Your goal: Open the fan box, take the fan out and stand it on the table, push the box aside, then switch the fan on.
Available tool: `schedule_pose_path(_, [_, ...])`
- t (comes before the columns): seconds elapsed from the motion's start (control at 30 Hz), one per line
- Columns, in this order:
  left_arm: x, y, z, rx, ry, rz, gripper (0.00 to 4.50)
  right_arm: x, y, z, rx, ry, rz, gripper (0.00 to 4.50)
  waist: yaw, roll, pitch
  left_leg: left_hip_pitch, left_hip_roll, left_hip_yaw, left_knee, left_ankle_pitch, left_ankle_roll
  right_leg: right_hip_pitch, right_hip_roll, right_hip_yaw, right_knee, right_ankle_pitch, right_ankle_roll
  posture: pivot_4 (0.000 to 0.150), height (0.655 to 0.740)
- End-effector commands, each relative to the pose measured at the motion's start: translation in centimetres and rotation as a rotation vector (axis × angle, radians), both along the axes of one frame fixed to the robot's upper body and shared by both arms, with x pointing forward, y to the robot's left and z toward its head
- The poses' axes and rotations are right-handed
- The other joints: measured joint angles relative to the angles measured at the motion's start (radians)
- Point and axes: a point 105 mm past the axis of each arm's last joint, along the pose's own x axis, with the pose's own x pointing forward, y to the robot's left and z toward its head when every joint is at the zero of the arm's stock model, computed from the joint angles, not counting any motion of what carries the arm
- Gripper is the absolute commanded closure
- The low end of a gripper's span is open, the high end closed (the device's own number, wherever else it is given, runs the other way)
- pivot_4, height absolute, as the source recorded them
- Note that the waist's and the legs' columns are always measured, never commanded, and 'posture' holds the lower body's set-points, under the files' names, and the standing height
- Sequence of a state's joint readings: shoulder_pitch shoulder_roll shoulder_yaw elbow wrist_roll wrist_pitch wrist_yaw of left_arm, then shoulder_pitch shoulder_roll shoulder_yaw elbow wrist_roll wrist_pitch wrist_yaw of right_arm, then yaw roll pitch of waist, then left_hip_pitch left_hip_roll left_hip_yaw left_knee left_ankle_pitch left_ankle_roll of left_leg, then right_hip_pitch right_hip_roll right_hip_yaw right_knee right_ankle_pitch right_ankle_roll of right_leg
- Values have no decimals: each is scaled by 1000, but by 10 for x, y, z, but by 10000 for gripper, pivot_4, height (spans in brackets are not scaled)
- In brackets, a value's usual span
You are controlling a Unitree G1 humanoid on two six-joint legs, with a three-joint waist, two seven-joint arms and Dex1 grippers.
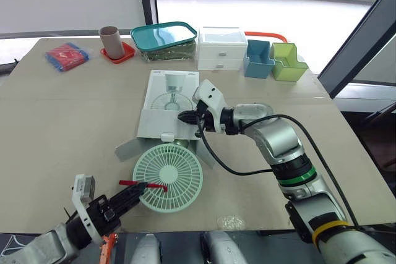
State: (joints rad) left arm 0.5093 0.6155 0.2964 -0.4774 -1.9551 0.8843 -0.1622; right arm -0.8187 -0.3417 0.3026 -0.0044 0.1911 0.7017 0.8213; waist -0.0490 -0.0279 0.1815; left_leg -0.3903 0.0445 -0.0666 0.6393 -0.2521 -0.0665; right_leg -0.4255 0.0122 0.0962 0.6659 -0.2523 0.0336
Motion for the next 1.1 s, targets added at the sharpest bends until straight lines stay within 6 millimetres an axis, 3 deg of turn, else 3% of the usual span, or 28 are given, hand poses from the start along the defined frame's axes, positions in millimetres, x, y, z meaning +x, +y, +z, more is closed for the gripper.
schedule_pose_path(0.03, [-12, -4, 3, -27, 5, -37, 29443, -2, 3, 14, 30, -42, 19, 45000, 0, 0, 0, 0, 0, 0, 0, 0, 0, 0, 0, 0, 0, 0, 0, 1500, 7400])
schedule_pose_path(0.67, [-17, 17, -22, -6, 10, -39, 29443, 0, -1, 19, 26, -62, 11, 45000, -1, 0, 0, 1, 0, 0, 0, 0, 0, 0, 1, 0, 0, 0, -1, 1500, 7400])
schedule_pose_path(0.73, [-17, 19, -24, -9, 1, -38, 19339, 1, -1, 20, 26, -66, 10, 45000, -2, 0, 0, 1, 0, 0, 0, 0, 0, 0, 1, 0, 0, 0, -1, 1500, 7400])
schedule_pose_path(0.9, [-15, 27, -26, 2, -34, -8, 2463, 2, -1, 19, 24, -65, 12, 45000, -3, 0, 0, 1, 0, 0, 0, 0, 0, 0, 1, 0, 0, 0, -1, 1500, 7400])
schedule_pose_path(0.93, [-15, 30, -24, -4, -47, -2, 649, 2, -1, 19, 23, -66, 15, 45000, -3, 0, 0, 1, 0, 0, 0, 0, 0, 0, 1, 0, 0, 0, -1, 1500, 7400])
schedule_pose_path(1.1, [-10, 33, -16, 5, -101, 9, 649, 3, 2, 20, 25, -69, 24, 45000, -3, 0, 0, 1, 1, 0, 0, 0, 0, 0, 0, 0, 0, 0, -1, 1500, 7400])
